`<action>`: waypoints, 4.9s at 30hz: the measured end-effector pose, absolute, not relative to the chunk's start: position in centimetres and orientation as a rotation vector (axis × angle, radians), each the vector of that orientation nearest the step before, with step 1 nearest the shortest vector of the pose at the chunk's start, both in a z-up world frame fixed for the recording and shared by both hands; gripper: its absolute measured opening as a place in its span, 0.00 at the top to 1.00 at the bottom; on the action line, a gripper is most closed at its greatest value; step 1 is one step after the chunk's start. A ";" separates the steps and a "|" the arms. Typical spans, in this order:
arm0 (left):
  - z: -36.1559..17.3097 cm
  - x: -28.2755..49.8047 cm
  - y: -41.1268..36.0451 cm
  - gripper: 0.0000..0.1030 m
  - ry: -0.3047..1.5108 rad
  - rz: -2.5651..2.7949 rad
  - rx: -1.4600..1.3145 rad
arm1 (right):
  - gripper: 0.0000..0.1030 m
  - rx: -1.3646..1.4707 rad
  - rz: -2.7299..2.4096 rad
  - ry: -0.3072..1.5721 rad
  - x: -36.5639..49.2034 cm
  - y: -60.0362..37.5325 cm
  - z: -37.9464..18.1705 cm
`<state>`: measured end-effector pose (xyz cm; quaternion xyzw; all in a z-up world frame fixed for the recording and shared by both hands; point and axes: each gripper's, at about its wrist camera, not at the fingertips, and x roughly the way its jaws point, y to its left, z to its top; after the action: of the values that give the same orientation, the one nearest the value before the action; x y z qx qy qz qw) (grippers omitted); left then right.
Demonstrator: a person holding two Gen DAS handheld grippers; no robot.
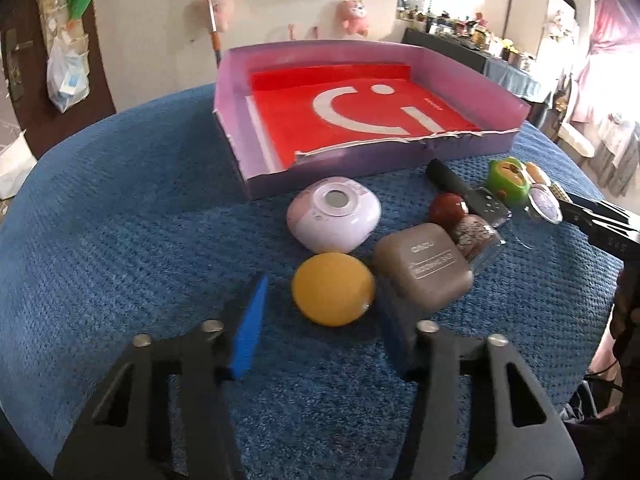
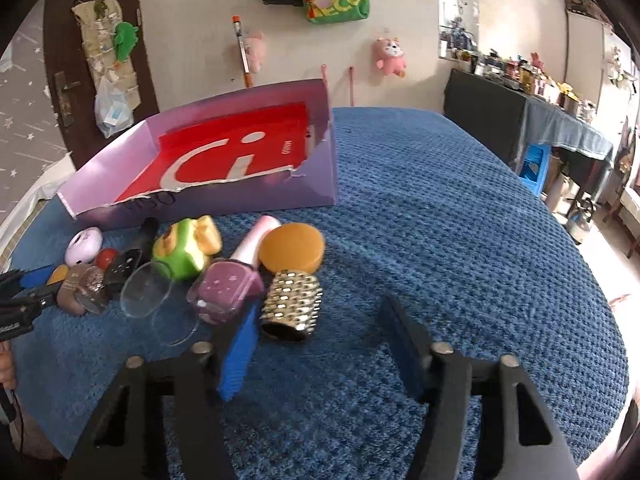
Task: Organize rigid objects
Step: 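Grasp the orange sponge with the left tool while the right tool grasps the silver cylinder, then carry both held items into the pink box and open both tools, then lift both tools out of the box back toward the remaining objects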
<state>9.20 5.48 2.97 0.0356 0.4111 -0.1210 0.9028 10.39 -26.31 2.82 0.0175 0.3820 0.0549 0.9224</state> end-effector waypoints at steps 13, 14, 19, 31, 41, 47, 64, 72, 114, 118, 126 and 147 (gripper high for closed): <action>4.2 8.5 7.1 0.65 0.831 -0.265 -0.011 | 0.73 0.053 0.159 0.767 9.8 -26.6 3.6; 4.2 8.5 7.2 0.65 0.830 -0.264 -0.011 | 0.73 0.054 0.159 0.764 9.8 -26.6 3.8; 4.4 8.5 7.7 0.65 0.825 -0.261 -0.021 | 0.73 0.049 0.160 0.767 10.1 -26.5 4.1; 8.4 10.1 8.3 0.65 0.735 -0.269 -0.018 | 0.73 0.012 0.175 0.721 11.1 -26.2 6.1; 12.2 15.9 6.1 0.65 0.764 -0.348 0.016 | 0.73 -0.083 0.250 0.657 16.2 -24.5 11.2; 11.5 19.4 4.2 0.65 0.849 -0.361 0.081 | 0.73 -0.185 0.281 0.750 21.4 -22.5 11.1; 6.2 24.1 1.7 0.65 1.047 -0.353 0.197 | 0.74 -0.450 0.312 0.980 26.5 -20.2 6.4; 5.0 24.5 1.0 0.65 1.090 -0.362 0.234 | 0.74 -0.521 0.330 1.020 27.0 -19.5 5.8; 8.9 22.1 2.0 0.30 0.963 -0.363 0.161 | 0.53 -0.566 0.328 1.020 25.9 -18.9 6.5; 9.9 21.4 2.4 0.30 0.942 -0.358 0.132 | 0.45 -0.541 0.327 0.993 25.2 -19.2 7.7; 12.7 17.6 2.3 0.25 0.832 -0.368 0.142 | 0.32 -0.489 0.333 0.898 22.2 -19.8 11.3; 13.6 3.6 2.7 0.08 0.474 -0.299 -0.030 | 0.00 -0.245 0.342 0.518 5.7 -21.3 17.1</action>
<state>3.55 2.69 13.56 -0.0147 0.2338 -0.1476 0.9609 5.69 -21.26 17.10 -0.1200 0.2543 0.1677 0.9449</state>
